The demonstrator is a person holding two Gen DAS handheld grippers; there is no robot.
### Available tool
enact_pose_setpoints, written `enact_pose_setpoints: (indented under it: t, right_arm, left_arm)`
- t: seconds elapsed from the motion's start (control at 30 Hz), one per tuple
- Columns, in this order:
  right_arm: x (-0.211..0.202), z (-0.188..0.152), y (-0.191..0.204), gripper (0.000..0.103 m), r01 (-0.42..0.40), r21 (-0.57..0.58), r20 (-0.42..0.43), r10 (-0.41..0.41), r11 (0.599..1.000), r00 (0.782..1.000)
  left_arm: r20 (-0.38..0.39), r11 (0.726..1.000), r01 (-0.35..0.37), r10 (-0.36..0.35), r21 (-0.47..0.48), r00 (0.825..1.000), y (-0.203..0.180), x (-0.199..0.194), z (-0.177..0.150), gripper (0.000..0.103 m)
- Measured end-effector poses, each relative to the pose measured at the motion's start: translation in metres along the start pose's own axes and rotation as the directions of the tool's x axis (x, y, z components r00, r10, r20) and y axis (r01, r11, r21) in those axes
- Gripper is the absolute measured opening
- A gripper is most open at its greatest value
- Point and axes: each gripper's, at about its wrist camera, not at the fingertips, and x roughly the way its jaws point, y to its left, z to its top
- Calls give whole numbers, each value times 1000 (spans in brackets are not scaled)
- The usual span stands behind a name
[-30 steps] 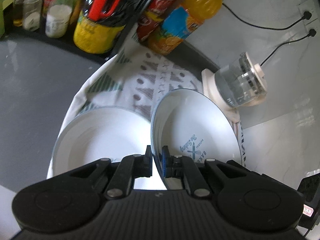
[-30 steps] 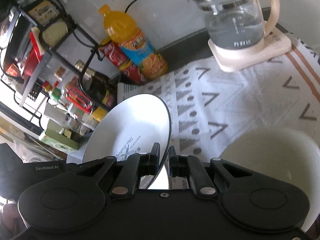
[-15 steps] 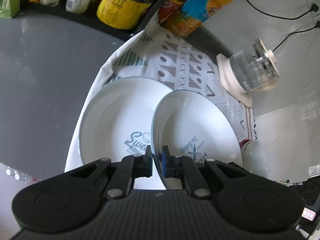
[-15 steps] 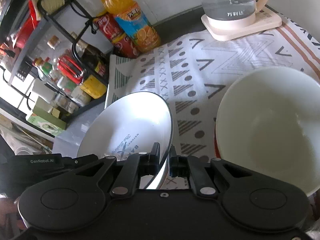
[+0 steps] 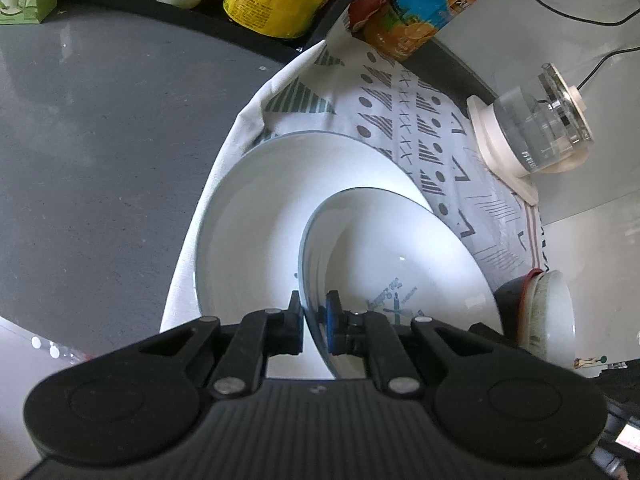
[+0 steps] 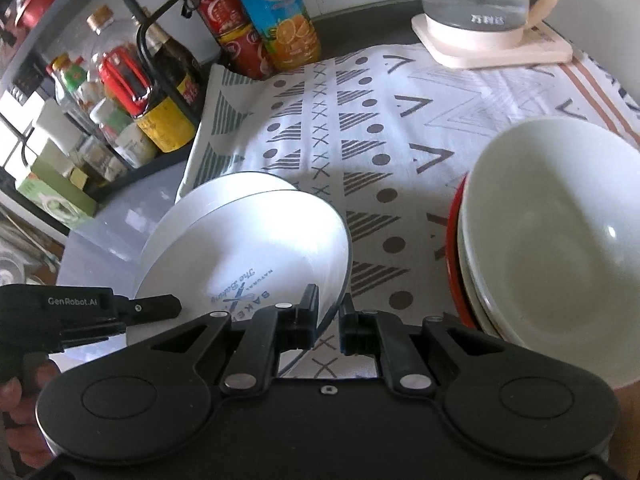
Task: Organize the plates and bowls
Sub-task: 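Carry the 'Bakery' plate over and lower it onto the 'Sweet' plate, then open the grippers and pull back from the plate stack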
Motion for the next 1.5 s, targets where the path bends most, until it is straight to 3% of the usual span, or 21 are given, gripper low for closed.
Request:
enact_pose_setpoints:
  t: [0.47, 0.7, 1.13, 1.5]
  right_arm:
    - [16, -5, 17, 13, 57, -94, -24, -60, 994, 998]
    - [24, -7, 24, 20, 57, -107, -53, -63, 993, 997]
    - [8, -7, 17, 22, 14, -45, -27, -15, 999, 1000]
    - [-9, -8, 4, 29, 29, 30, -2, -29, 999, 1000]
  left_arm:
    - [30, 997, -64, 63, 35, 998, 3, 5, -1, 11]
    - [76, 989, -123, 117, 77, 990, 4, 6, 2, 12]
    - [110, 971, -180, 164, 156, 980, 2, 6, 10, 12]
    - [61, 959, -204, 195, 199, 979, -3, 1, 22, 13]
